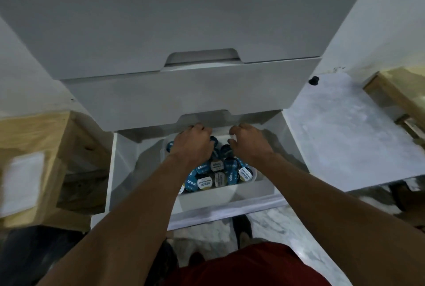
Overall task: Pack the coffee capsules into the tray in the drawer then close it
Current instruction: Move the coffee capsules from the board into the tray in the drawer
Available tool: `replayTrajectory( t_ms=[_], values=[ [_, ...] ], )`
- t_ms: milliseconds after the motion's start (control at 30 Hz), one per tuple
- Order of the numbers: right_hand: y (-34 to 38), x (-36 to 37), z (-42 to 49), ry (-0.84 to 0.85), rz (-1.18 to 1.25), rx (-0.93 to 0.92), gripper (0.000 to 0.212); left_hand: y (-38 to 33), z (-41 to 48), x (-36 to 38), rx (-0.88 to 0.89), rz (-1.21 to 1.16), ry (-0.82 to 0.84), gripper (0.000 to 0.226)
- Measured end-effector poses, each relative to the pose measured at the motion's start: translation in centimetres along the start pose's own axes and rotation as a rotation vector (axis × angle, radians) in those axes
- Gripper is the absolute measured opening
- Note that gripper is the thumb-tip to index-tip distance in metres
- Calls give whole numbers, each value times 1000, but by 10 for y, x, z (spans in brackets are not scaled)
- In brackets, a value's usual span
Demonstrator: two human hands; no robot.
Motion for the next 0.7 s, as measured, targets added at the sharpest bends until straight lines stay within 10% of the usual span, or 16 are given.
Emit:
replayTrajectory(
  t_ms=[400,700],
  values=[
    [-114,-112,-60,-297,-27,114,26,-190,15,-44,327,62,-187,26],
    [-254,-169,-104,-297,-31,126,25,-309,46,-25,221,66,-255,23]
  ],
)
Point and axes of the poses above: each hand's wrist, its own z-axis towards the middle knuckle, its own x-axis out of the palm, y = z × x, the point moved 9 cm from there along z, towards the middle knuckle, and after that the axes turned 5 degrees about -y, right-handed, at the moved point
